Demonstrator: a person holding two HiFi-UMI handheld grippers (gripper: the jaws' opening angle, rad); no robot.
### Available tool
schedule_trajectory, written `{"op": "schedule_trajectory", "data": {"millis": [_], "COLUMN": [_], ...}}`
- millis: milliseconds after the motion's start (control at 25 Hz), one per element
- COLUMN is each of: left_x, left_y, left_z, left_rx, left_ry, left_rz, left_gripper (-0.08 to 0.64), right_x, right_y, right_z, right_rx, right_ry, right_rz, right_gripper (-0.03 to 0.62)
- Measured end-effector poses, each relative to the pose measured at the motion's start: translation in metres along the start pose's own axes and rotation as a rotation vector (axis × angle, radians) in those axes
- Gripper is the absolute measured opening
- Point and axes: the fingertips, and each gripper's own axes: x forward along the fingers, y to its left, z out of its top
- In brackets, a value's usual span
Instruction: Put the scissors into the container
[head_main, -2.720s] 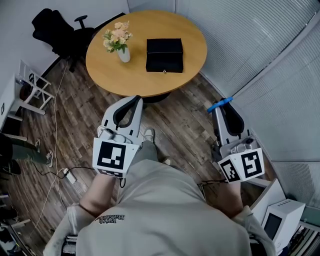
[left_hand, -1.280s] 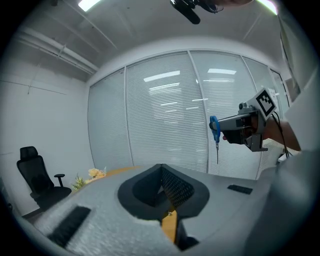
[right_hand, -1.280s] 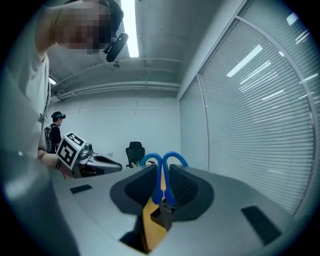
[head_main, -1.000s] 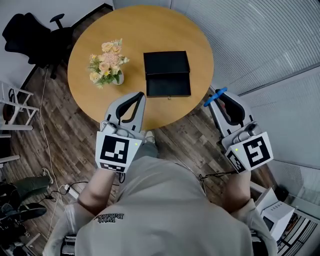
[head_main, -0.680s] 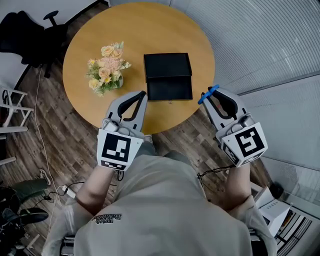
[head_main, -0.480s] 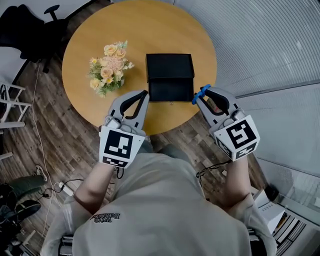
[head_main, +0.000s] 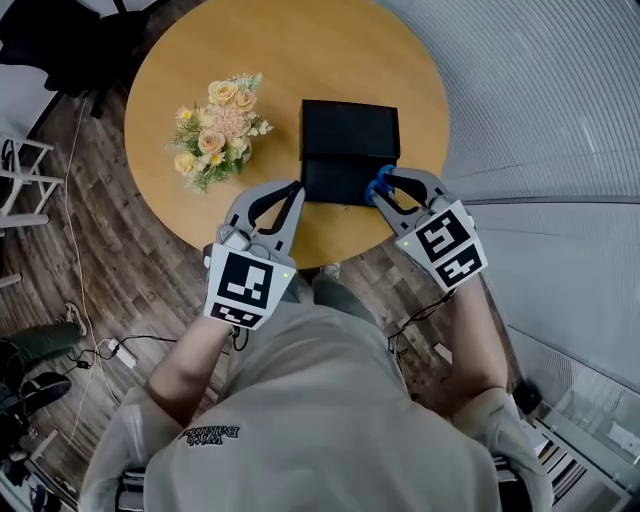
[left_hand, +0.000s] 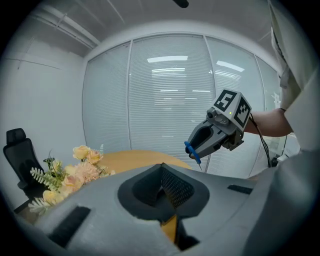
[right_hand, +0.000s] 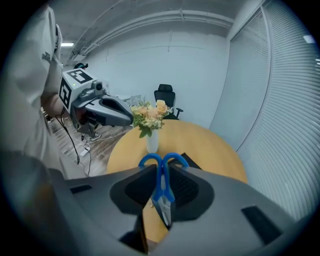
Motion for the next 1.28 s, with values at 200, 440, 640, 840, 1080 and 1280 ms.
{"op": "schedule_trajectory", "data": {"millis": [200, 440, 640, 840, 1080, 1280], "left_x": [0.018, 0.042, 0.058, 0.069, 0.083, 0.091], "left_y": [-0.005, -0.002, 0.006, 0.007, 0.007, 0.005], "left_z": [-0.018, -0.041, -0.065, -0.093, -0.115, -0.132], "left_rx": [-0.035, -0.082, -0.115, -0.117, -0.144, -0.164], "left_ry": [0.054, 0.100, 0.143, 0.201, 0.238, 0.261], "left_rz": [0.018, 0.045, 0.071, 0.082, 0.062, 0.046], "left_gripper": [0.021, 0.021, 0.021, 0.021, 0.021, 0.021], "right_x": [0.031, 0.065, 0.093, 0.118, 0.144, 0.164], "right_y": [0.008, 0.001, 0.002, 0.005, 0.006, 0.009], "right_z": [-0.022, -0.044, -0.061, -0.081, -0.101, -0.113], "right_rx": [-0.030, -0.081, -0.092, -0.142, -0.165, -0.174], "right_ry": [0.054, 0.105, 0.141, 0.206, 0.265, 0.300], "right_rz": [0.093, 0.161, 0.205, 0.240, 0.268, 0.284], "right_gripper": [0.092, 0.092, 0.092, 0.092, 0.092, 0.092]}}
